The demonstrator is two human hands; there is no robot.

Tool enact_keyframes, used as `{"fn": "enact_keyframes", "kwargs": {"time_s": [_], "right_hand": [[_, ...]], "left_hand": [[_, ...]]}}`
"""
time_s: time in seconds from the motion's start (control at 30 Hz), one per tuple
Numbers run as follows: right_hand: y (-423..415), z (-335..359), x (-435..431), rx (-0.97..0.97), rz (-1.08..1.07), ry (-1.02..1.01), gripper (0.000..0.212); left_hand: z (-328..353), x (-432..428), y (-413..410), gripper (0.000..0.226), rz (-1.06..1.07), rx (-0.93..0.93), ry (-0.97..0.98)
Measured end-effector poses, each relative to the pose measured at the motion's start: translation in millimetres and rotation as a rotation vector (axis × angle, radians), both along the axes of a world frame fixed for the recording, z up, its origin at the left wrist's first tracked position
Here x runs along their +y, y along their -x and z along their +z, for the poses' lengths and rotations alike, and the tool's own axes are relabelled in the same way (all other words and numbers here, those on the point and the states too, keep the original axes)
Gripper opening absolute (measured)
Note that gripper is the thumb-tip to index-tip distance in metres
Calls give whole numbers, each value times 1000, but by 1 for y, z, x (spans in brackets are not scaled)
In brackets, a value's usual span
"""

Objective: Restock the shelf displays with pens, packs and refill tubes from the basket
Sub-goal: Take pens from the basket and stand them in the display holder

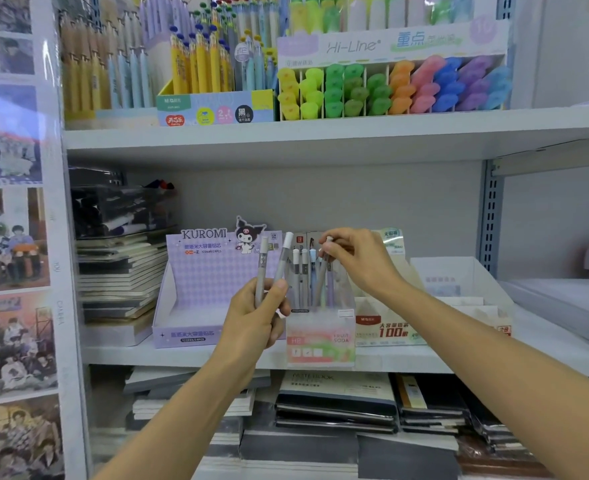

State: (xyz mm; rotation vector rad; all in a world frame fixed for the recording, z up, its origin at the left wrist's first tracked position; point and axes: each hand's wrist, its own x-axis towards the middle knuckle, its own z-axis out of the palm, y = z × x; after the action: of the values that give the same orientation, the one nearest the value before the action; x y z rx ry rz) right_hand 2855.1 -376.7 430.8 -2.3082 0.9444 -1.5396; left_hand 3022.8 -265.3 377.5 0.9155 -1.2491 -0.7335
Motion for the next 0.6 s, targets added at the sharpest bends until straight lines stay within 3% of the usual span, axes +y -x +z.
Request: {"fn": "enact_keyframes", "kwargs": {"time_s": [0.4,0.47,0.6], "right_hand": [[-10,2,-6,30,-96,3,13],[-11,1,-7,84,-169,28,8],[-6,5,-2,206,-258,-3,19]], "left_hand": [[-2,0,-1,24,-11,-4,-11],[-1,2,-1,24,-12,2,-21],[2,7,0,23,-20,10,-31]]}}
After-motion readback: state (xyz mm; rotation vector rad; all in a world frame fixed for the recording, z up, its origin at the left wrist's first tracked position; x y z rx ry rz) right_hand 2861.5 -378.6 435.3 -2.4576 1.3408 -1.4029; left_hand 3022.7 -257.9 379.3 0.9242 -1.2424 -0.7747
